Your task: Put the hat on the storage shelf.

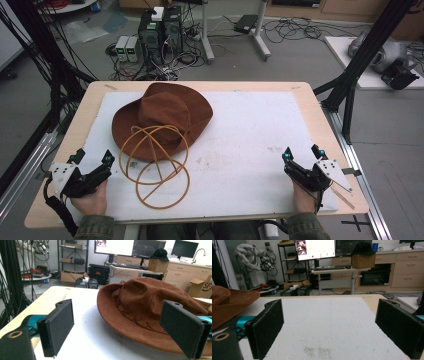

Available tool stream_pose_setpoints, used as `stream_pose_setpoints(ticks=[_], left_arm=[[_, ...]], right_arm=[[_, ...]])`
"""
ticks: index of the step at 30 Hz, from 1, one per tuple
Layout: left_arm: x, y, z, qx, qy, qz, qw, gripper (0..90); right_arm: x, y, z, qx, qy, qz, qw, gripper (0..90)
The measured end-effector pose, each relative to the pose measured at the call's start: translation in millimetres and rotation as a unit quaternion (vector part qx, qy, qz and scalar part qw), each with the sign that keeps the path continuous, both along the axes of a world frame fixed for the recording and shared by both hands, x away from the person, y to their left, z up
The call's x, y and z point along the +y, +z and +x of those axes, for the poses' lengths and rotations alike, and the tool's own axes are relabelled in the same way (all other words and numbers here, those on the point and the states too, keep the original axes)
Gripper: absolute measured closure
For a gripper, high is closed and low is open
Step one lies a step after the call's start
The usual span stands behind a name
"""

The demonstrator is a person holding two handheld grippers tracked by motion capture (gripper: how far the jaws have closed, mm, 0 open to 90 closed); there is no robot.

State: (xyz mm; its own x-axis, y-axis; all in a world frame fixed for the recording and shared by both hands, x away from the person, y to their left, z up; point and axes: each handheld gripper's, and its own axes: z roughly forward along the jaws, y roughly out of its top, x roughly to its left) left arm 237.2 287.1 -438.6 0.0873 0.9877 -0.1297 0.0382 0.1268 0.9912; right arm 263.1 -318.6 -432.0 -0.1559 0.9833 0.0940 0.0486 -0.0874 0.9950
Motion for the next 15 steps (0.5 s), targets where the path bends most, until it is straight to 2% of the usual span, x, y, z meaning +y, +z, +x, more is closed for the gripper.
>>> stream_pose_setpoints(ticks=[13, 15], left_arm=[[2.3, 0.2, -0.9, -0.002, 0.002, -0.007, 1.0000, 12.5], [2.9, 0.3, -1.1, -0.001, 0.002, -0.008, 1.0000, 12.5]], right_arm=[[-0.4, 0.5, -0.2, 0.000, 0.001, 0.002, 1.0000, 7.4], [0.3, 3.9, 0.3, 0.005, 0.012, 0.005, 0.9999, 7.4]])
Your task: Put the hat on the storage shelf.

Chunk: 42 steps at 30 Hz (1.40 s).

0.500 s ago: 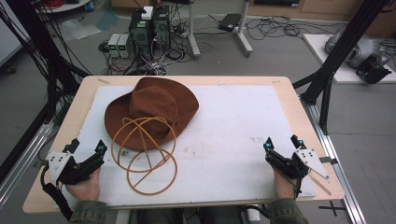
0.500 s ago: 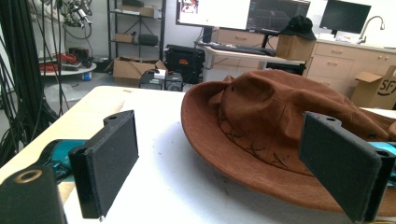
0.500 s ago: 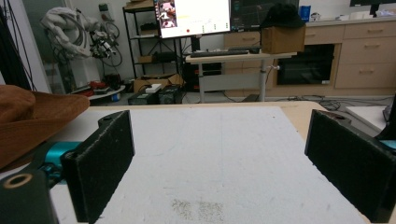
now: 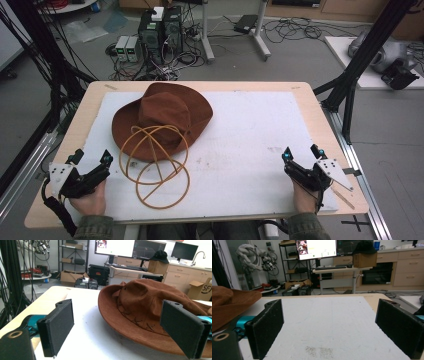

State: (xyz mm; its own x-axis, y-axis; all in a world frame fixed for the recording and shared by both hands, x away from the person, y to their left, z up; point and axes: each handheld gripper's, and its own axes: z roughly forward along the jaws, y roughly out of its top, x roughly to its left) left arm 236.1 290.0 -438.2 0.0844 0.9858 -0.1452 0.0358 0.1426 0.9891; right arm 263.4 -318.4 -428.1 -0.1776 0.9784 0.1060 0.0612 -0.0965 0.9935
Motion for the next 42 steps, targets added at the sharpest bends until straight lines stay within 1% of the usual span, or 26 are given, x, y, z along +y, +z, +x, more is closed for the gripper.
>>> stream_pose_setpoints(ticks=[2, 4, 5, 6, 7, 8, 12, 13, 14, 16, 18, 19, 20, 23, 24, 25, 26, 27, 28, 29, 30, 34, 37, 38, 39, 42], left_arm=[[1.6, 0.1, -0.5, -0.001, 0.000, -0.005, 1.0000, 12.5], [2.0, -0.1, -0.4, -0.002, 0.000, -0.008, 1.0000, 12.5], [2.9, -0.2, -0.9, -0.001, 0.000, -0.006, 1.0000, 12.5], [3.3, -0.2, -1.1, -0.002, 0.001, -0.010, 0.9999, 12.5], [3.9, -0.1, -1.4, -0.002, 0.002, -0.012, 0.9999, 12.5], [5.3, 0.2, -2.4, -0.003, 0.004, -0.016, 0.9999, 12.5], [6.7, 0.2, -3.0, -0.001, 0.002, -0.027, 0.9996, 12.5], [6.8, 0.4, -3.2, -0.002, 0.003, -0.029, 0.9996, 12.5], [7.2, 0.9, -3.6, -0.002, 0.002, -0.028, 0.9996, 12.5], [7.2, 1.0, -3.7, -0.003, 0.001, -0.029, 0.9996, 12.5], [7.4, 1.1, -3.7, -0.003, 0.001, -0.029, 0.9996, 12.5], [7.4, 0.9, -3.3, -0.003, 0.000, -0.029, 0.9996, 12.5], [7.5, 0.8, -3.3, -0.002, 0.000, -0.029, 0.9996, 12.5], [7.1, 0.7, -2.9, -0.001, -0.003, -0.027, 0.9996, 12.5], [5.9, 1.0, -3.0, -0.001, -0.005, -0.027, 0.9996, 12.5], [5.3, 1.1, -2.9, -0.002, -0.006, -0.027, 0.9996, 12.5], [5.3, 1.1, -2.9, -0.002, -0.006, -0.027, 0.9996, 12.5], [4.5, 1.3, -2.8, -0.003, -0.007, -0.028, 0.9996, 12.5], [3.9, 1.4, -2.5, -0.004, -0.007, -0.028, 0.9996, 12.5], [3.8, 1.4, -2.6, -0.003, -0.008, -0.026, 0.9996, 12.5], [3.5, 1.2, -2.2, -0.003, -0.009, -0.027, 0.9996, 12.5], [4.7, 0.2, -0.2, 0.000, -0.012, -0.028, 0.9995, 12.5], [4.5, 0.3, -0.2, 0.000, -0.012, -0.029, 0.9995, 12.5], [4.0, 0.5, -0.2, -0.001, -0.013, -0.030, 0.9995, 12.5], [2.3, 0.7, 0.3, -0.004, -0.014, -0.030, 0.9994, 12.5], [0.2, 0.8, 1.0, -0.003, -0.020, -0.028, 0.9994, 12.5]], right_arm=[[1.5, 8.5, -0.1, -0.007, 0.004, -0.003, 1.0000, 7.4], [4.4, 22.9, -0.9, -0.009, 0.023, 0.003, 0.9997, 7.4], [6.2, 30.4, -1.4, -0.015, 0.033, -0.001, 0.9994, 7.4], [6.2, 30.4, -1.4, -0.015, 0.033, -0.001, 0.9994, 7.4], [8.8, 37.4, -2.8, -0.018, 0.042, -0.004, 0.9989, 7.4], [15.8, 51.1, -5.1, -0.024, 0.059, -0.010, 0.9979, 7.4], [29.7, 73.2, -1.0, -0.020, 0.092, -0.021, 0.9954, 7.4], [29.7, 73.2, -1.0, -0.020, 0.092, -0.021, 0.9954, 7.4], [39.9, 89.5, 5.7, -0.011, 0.108, -0.027, 0.9938, 7.4], [47.5, 103.3, 13.1, -0.007, 0.119, -0.031, 0.9924, 7.4], [52.4, 111.3, 17.9, -0.005, 0.124, -0.032, 0.9917, 7.4], [57.0, 118.9, 23.6, -0.003, 0.131, -0.035, 0.9908, 7.3], [66.9, 132.1, 36.2, 0.010, 0.143, -0.032, 0.9891, 7.4], [77.5, 141.7, 52.1, 0.026, 0.160, -0.028, 0.9864, 7.3], [90.7, 147.8, 66.9, 0.047, 0.173, -0.030, 0.9834, 7.3], [97.8, 149.5, 74.1, 0.055, 0.178, -0.038, 0.9817, 7.3], [97.8, 149.5, 74.1, 0.055, 0.178, -0.038, 0.9817, 7.3], [112.6, 151.5, 86.2, 0.070, 0.183, -0.058, 0.9788, 7.4], [112.6, 151.5, 86.2, 0.070, 0.183, -0.058, 0.9788, 7.4], [119.8, 152.0, 91.7, 0.075, 0.188, -0.063, 0.9773, 7.4], [133.1, 152.7, 101.9, 0.082, 0.202, -0.069, 0.9736, 7.4], [162.6, 151.8, 120.1, 0.101, 0.234, -0.085, 0.9633, 7.4], [186.3, 144.9, 132.9, 0.115, 0.246, -0.099, 0.9572, 7.4], [186.3, 144.9, 132.9, 0.115, 0.246, -0.099, 0.9572, 7.4], [200.8, 134.4, 142.6, 0.133, 0.255, -0.107, 0.9518, 7.4], [224.0, 111.9, 153.5, 0.168, 0.260, -0.140, 0.9406, 7.4]])
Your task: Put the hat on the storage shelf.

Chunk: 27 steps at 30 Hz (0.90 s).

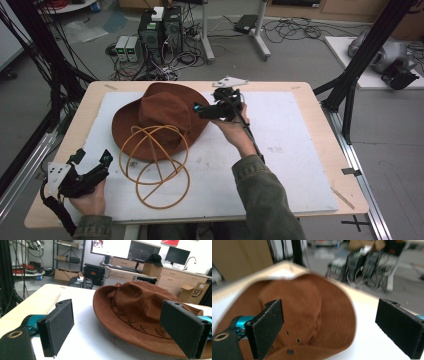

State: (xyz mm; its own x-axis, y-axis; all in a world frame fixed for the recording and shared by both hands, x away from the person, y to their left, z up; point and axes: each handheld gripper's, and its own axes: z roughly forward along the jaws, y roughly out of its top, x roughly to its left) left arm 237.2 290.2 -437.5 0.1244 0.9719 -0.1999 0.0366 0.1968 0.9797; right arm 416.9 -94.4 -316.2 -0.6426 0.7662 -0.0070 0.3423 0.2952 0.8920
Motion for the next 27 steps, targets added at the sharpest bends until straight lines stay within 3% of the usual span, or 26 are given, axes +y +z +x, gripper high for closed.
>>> stream_pose_setpoints(ticks=[6, 7, 8, 9, 14, 17, 19, 23, 25, 27], left_arm=[[-0.9, 0.5, 0.1, 0.000, -0.001, 0.001, 1.0000, 12.5], [-0.8, 0.6, 0.1, -0.001, 0.000, -0.001, 1.0000, 12.5], [0.4, 0.6, -0.4, -0.002, 0.003, -0.001, 1.0000, 12.5], [1.4, 0.8, -0.6, -0.002, 0.003, 0.000, 1.0000, 12.5], [3.5, 0.4, -0.5, -0.002, 0.008, -0.005, 1.0000, 12.5], [3.1, 0.7, -0.5, -0.004, 0.009, -0.005, 0.9999, 12.5], [2.4, 1.1, -0.6, -0.006, 0.008, -0.005, 0.9999, 12.5], [1.3, 1.1, 0.1, -0.007, 0.005, -0.003, 1.0000, 12.6], [0.8, 1.2, 0.2, -0.007, 0.004, -0.003, 1.0000, 12.5], [0.5, 1.4, 0.4, -0.008, 0.003, -0.003, 1.0000, 12.6]], right_arm=[[39.5, -44.0, 5.9, 0.056, 0.039, -0.055, 0.9962, 7.4], [39.5, -44.0, 5.9, 0.056, 0.039, -0.055, 0.9962, 7.4], [48.7, -55.9, 7.0, 0.069, 0.046, -0.079, 0.9935, 7.4], [51.9, -60.2, 7.7, 0.074, 0.046, -0.086, 0.9925, 7.4], [60.1, -72.3, 14.0, 0.102, 0.044, -0.087, 0.9900, 7.4], [64.1, -78.4, 17.5, 0.112, 0.038, -0.099, 0.9880, 7.4], [70.8, -88.8, 22.0, 0.127, 0.041, -0.115, 0.9844, 7.4], [79.7, -96.8, 24.9, 0.127, 0.033, -0.122, 0.9838, 8.6], [81.4, -97.5, 25.9, 0.133, 0.040, -0.115, 0.9837, 26.9], [83.5, -98.7, 26.6, 0.134, 0.047, -0.111, 0.9835, 37.7]])
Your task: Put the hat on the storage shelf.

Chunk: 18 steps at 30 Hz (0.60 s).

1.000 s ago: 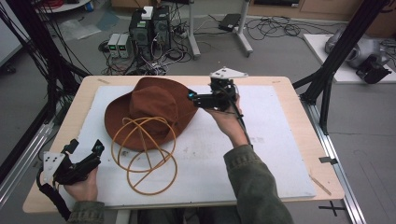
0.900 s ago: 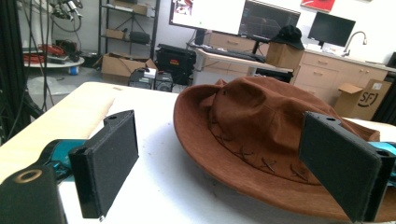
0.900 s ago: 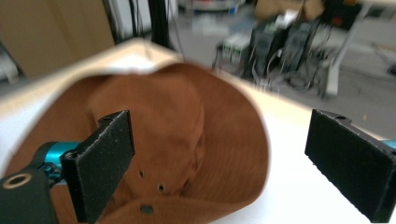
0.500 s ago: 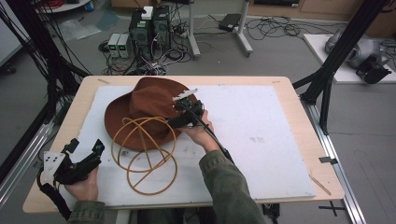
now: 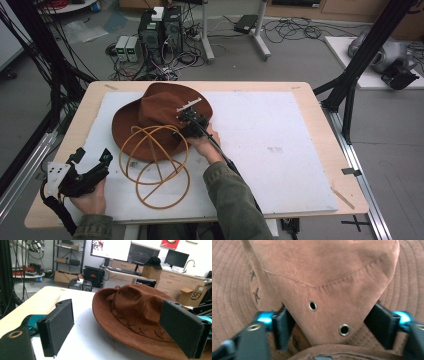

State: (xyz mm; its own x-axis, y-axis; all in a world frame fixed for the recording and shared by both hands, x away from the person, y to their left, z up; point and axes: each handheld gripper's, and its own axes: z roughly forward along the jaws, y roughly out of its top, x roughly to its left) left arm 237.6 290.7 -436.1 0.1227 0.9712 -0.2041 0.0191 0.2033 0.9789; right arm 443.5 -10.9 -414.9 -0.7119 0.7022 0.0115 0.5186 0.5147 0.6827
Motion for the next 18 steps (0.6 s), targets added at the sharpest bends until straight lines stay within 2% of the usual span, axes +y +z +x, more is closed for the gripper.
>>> stream_pose_setpoints(ticks=[1, 7, 11, 14, 16, 18], left_arm=[[-0.3, 0.3, 0.2, 0.000, -0.001, 0.002, 1.0000, 12.6], [-0.9, 0.4, 0.3, -0.001, -0.003, 0.002, 1.0000, 12.6], [-0.4, 0.4, -0.1, -0.002, -0.001, 0.001, 1.0000, 12.6], [-0.3, 0.4, -0.4, -0.002, 0.000, 0.000, 1.0000, 12.6], [-0.4, 0.4, -0.3, -0.002, -0.002, 0.001, 1.0000, 12.6], [-0.7, 0.3, -0.1, -0.002, -0.004, 0.002, 1.0000, 12.6]], right_arm=[[0.6, -0.3, 0.4, 0.002, 0.009, 0.000, 1.0000, 47.0], [2.8, -0.9, 0.6, 0.018, 0.024, 0.001, 0.9996, 81.0], [-1.8, 0.4, 2.0, 0.032, 0.010, 0.019, 0.9993, 85.0], [-2.3, 1.5, 1.2, 0.027, 0.007, 0.018, 0.9995, 86.3], [-1.9, 3.0, -1.5, 0.008, 0.003, 0.011, 0.9999, 86.7], [-3.0, 4.2, -3.0, 0.005, 0.001, 0.018, 0.9998, 86.8]])
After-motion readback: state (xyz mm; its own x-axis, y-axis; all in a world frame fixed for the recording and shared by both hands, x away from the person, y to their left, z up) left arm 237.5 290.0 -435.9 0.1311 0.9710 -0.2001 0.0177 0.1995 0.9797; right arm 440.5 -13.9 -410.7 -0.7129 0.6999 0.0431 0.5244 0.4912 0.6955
